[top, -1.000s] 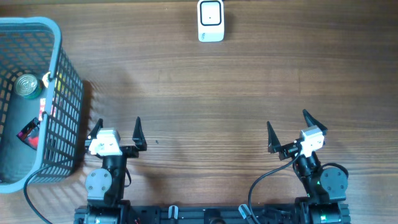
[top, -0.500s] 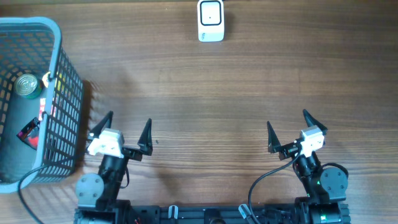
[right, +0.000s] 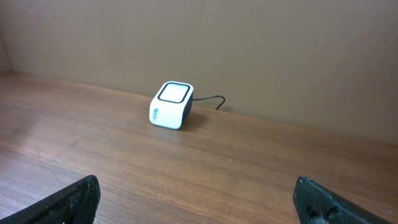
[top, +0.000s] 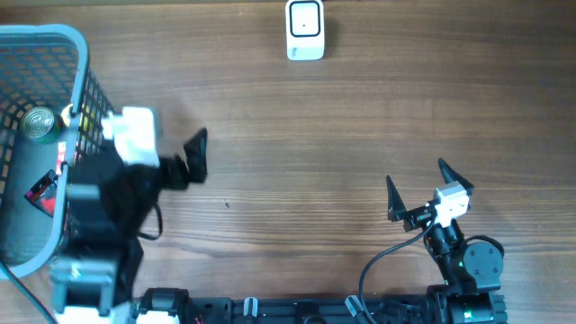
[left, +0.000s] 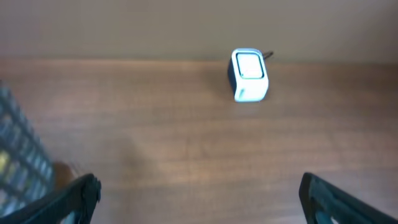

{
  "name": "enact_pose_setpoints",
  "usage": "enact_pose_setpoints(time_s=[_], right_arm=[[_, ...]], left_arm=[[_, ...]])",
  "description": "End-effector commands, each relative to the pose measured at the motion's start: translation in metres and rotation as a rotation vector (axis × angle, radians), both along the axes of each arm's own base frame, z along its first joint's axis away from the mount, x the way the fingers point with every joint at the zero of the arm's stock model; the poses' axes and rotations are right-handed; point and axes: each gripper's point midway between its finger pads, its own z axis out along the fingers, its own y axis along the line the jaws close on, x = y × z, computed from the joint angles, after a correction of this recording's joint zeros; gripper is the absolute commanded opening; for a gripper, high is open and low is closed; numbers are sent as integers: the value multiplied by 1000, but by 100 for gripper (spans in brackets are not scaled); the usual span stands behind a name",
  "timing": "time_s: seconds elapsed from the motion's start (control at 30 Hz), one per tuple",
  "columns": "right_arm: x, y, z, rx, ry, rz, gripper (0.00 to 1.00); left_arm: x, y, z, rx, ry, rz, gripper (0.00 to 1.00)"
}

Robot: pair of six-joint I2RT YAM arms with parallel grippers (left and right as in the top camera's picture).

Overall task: Scan the item barcode
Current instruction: 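Move the left gripper into the grey basket above the items, then grasp the yellow Mentos tub in the basket with the left gripper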

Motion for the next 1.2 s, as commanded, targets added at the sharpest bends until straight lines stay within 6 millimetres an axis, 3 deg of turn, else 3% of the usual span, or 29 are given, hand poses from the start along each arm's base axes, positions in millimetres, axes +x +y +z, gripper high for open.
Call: enact_pose_setpoints(time_s=[0.0,0.2,0.27,0.43,0.47,0.57,0.63,0.8,0.87,1.17], right_arm=[[1,-2,0,10,2,-11,100],[1,-2,0,10,2,-11,100],[1,-2,0,10,2,-11,100],[1,-2,0,10,2,-11,100],[1,-2,0,10,2,-11,100],[1,-2,0,10,2,-11,100],[1,-2,0,10,1,-11,100],[1,-2,0,10,1,-11,100],[1,-2,0,10,2,-11,100],[1,-2,0,11,2,-11,100]], left_arm=[[7,4,48,19,34,17,100],[17,-1,71,-1,10,-8,100],[20,7,79,11,-29,37,100],[27,78,94,9,-97,418,100],[24,110,96,-14,-109,557,100],[13,163,93,-74,-114,762,100],[3,201,84,-176,-112,910,100],[-3,264,43,-396,-45,1113,100],[1,279,23,-423,7,1156,100],[38,309,-71,-463,247,1211,100]])
